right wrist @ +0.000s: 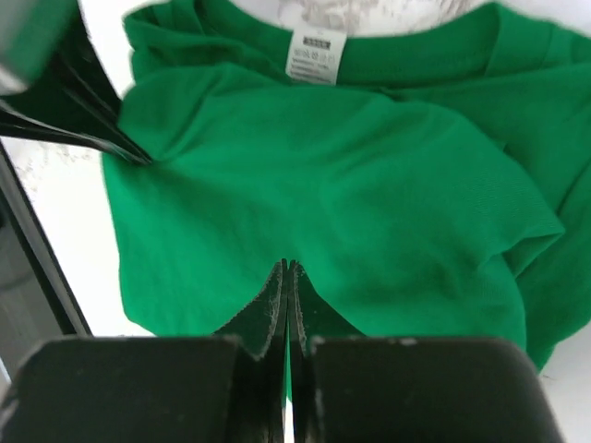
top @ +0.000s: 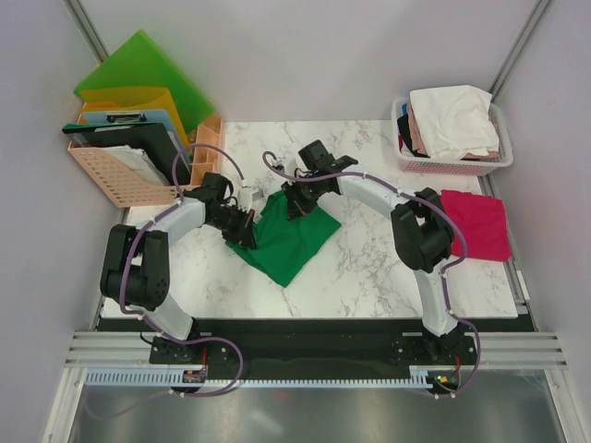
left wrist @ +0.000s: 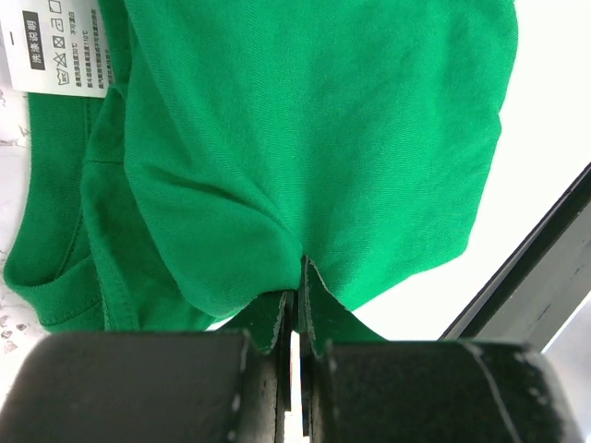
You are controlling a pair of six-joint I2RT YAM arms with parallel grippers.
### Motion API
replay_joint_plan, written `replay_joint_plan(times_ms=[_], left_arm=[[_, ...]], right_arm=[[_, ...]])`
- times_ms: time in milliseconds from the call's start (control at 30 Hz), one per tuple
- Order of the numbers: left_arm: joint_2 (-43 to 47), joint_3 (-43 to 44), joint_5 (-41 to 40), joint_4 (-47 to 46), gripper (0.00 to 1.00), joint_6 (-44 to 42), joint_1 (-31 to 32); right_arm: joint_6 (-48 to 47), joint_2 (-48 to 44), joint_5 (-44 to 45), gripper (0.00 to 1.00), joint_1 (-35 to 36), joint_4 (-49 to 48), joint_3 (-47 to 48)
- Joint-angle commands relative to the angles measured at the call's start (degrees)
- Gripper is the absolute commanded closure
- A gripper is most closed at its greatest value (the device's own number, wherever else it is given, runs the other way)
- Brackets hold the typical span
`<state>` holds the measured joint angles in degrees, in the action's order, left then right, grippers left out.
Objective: Fold and stack the t-shirts
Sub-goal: Smooth out wrinkles on the folded tshirt
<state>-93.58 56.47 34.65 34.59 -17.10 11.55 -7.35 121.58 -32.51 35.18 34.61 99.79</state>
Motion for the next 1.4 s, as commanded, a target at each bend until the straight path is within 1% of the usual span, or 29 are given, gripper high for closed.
replay_joint_plan(times_ms=[0,267,367,400,433,500,567,633,833,933,1000,1067,1100,1133,1167,1200,1233,1300,1367], left_arm=[[-1.0,1.5,1.0,0.8,0.98,-2.1,-0.1],[0.5,0.9,0.9,0.9,0.98,-2.1,-0.1],[0.7,0.9,1.1,0.9,0.98,-2.1,-0.1],[0.7,0.9,1.2,0.9,0.98,-2.1,-0.1],[0.6,1.0,1.1,0.9,0.98,-2.2,-0.1],[0.2,1.1,1.3,1.0,0.98,-2.1,-0.1],[0.1,1.2,1.6,1.1,0.98,-2.1,-0.1],[0.2,1.3,1.6,1.0,0.98,-2.2,-0.1],[0.1,1.2,1.2,1.3,0.98,-2.3,-0.1],[-0.2,1.5,-0.2,1.3,0.98,-2.3,-0.1],[-0.5,1.9,-2.0,1.2,0.97,-2.1,-0.1],[-0.4,1.8,-5.6,0.2,0.78,-2.0,-0.1],[0.1,1.3,-7.6,-0.7,0.49,-1.7,-0.1],[0.6,0.8,-10.5,-2.1,0.37,-1.1,-0.1],[1.0,0.5,-16.7,-4.7,0.31,-0.7,-0.1],[2.0,0.1,-20.2,-5.9,0.24,-0.3,-0.2],[2.2,0.0,-26.9,-6.9,0.22,0.3,-1.0],[2.5,1.1,-31.0,-8.4,0.19,1.8,-2.5],[3.9,2.2,-31.7,-8.5,0.19,2.2,-5.4]], right_arm=[[-3.1,1.9,0.5,1.00,0.2,1.2,1.7],[-4.6,11.4,8.8,1.00,-1.2,-0.1,9.2],[-4.7,12.3,16.3,1.00,-1.3,-2.9,10.4],[-4.9,11.9,18.5,1.00,-1.3,-4.4,9.1],[-5.0,10.8,23.8,1.00,-1.3,-8.0,8.2],[-5.6,9.8,28.2,1.00,-1.3,-11.2,5.5],[-6.4,9.7,31.9,1.00,-1.6,-12.6,5.4],[-6.7,9.7,33.5,1.00,-1.7,-13.2,5.5],[-5.6,9.2,32.6,1.00,-1.7,-13.1,3.9],[-5.6,9.1,32.7,1.00,-1.7,-13.2,3.0],[-5.7,8.8,30.6,1.00,-1.7,-13.2,2.3],[-6.0,8.3,29.3,1.00,-1.7,-13.2,1.6],[-6.0,8.1,29.0,1.00,-1.6,-13.2,1.0],[-5.9,7.5,28.6,1.00,-1.7,-13.1,0.8],[-5.9,7.4,28.6,1.00,-1.7,-13.2,0.4],[-5.7,6.9,28.5,1.00,-1.8,-13.2,0.2],[-5.7,6.7,28.3,1.00,-1.7,-13.2,0.1],[-5.5,6.1,27.9,1.00,-1.7,-13.1,-0.6],[-5.3,5.9,27.4,1.00,-1.7,-13.1,-1.3]])
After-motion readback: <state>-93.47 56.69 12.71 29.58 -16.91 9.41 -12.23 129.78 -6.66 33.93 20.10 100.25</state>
